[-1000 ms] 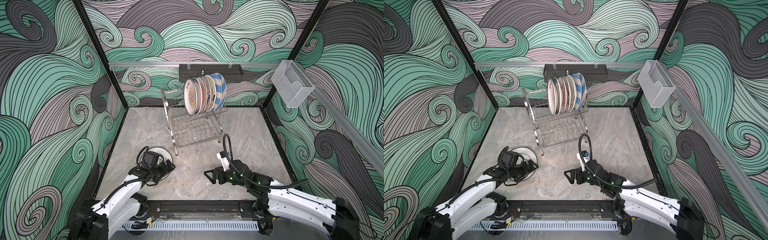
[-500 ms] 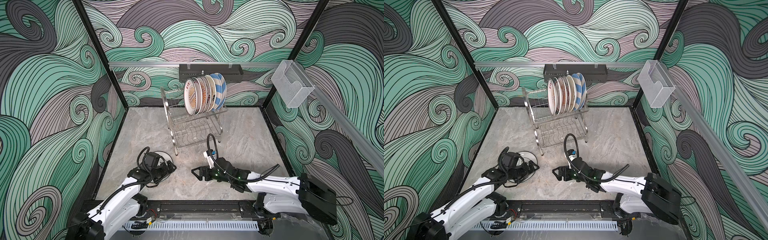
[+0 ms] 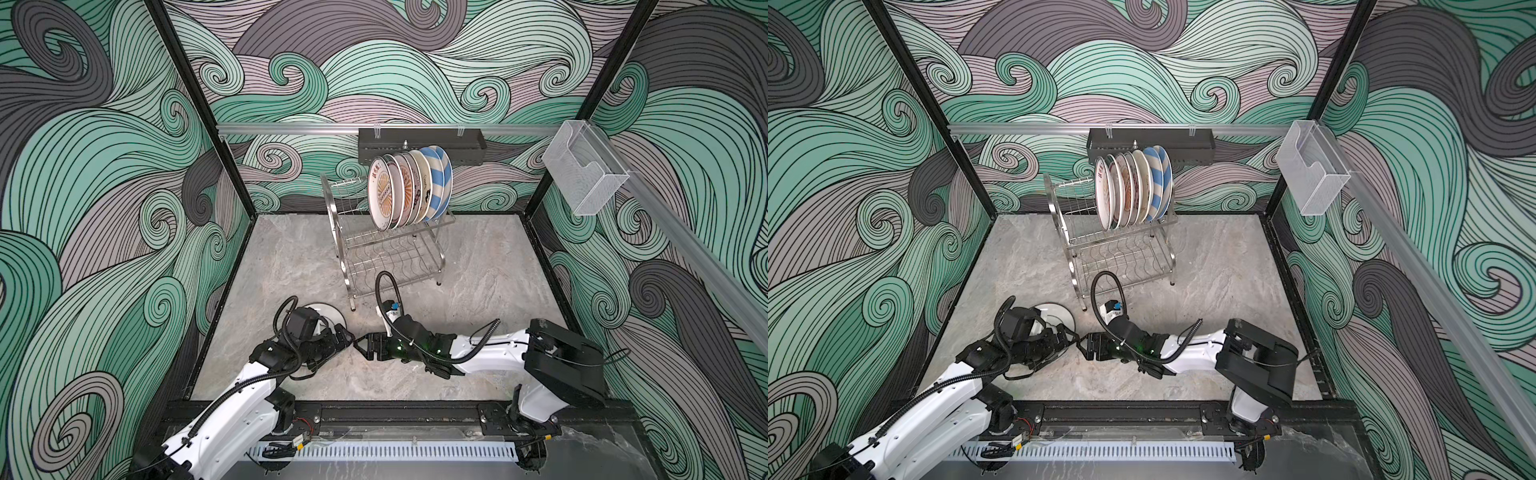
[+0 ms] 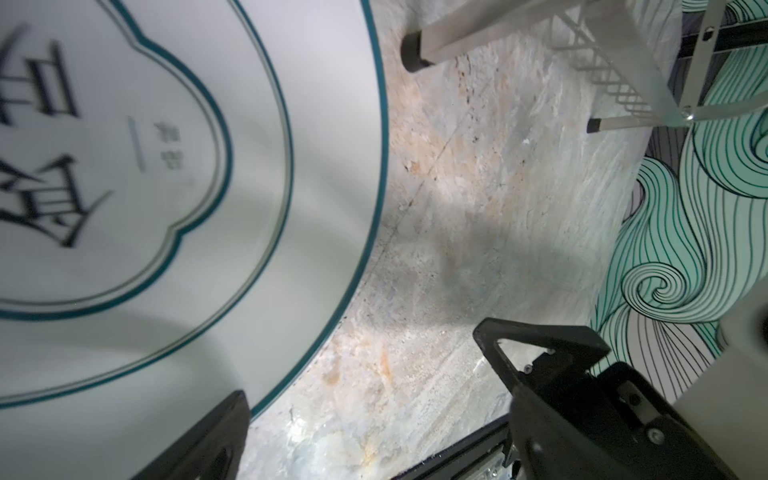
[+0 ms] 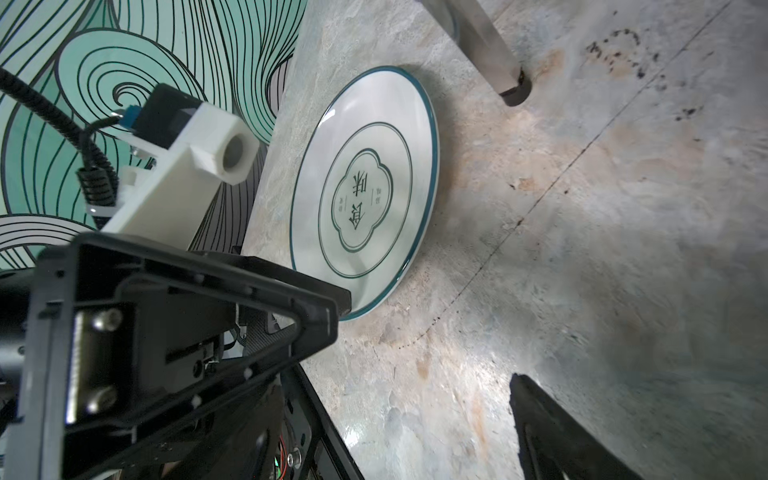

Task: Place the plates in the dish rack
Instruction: 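Pinch the white plate rim with the right gripper and tilt it up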

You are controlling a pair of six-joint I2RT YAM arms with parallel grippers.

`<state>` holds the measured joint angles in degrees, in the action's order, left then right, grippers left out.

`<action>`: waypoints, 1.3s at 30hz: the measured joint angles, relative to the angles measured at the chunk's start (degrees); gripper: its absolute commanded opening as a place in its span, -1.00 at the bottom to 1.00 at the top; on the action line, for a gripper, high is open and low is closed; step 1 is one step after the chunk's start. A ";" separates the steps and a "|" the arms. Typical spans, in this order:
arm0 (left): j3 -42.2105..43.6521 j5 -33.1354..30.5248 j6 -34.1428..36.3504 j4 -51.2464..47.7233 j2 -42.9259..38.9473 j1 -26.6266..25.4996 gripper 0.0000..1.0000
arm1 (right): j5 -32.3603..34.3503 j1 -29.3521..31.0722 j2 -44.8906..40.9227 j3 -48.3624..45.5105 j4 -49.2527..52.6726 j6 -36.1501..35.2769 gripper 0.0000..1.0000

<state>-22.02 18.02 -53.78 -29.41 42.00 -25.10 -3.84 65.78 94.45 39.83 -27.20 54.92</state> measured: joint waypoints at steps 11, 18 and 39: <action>-22.01 -6.93 13.60 -11.13 0.09 2.62 0.97 | 3.08 3.63 16.72 9.03 -8.39 6.93 0.38; -24.83 -4.15 23.63 -16.55 3.21 18.08 0.97 | 7.15 4.11 18.88 11.47 -8.07 8.81 0.26; -20.81 9.44 30.29 -10.60 6.54 33.24 0.97 | 9.62 2.60 25.49 18.10 -7.48 14.88 -0.53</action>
<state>-42.83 27.46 -23.49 -40.01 48.53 8.14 5.78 68.38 119.94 57.93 -34.68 69.80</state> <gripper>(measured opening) 0.986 0.281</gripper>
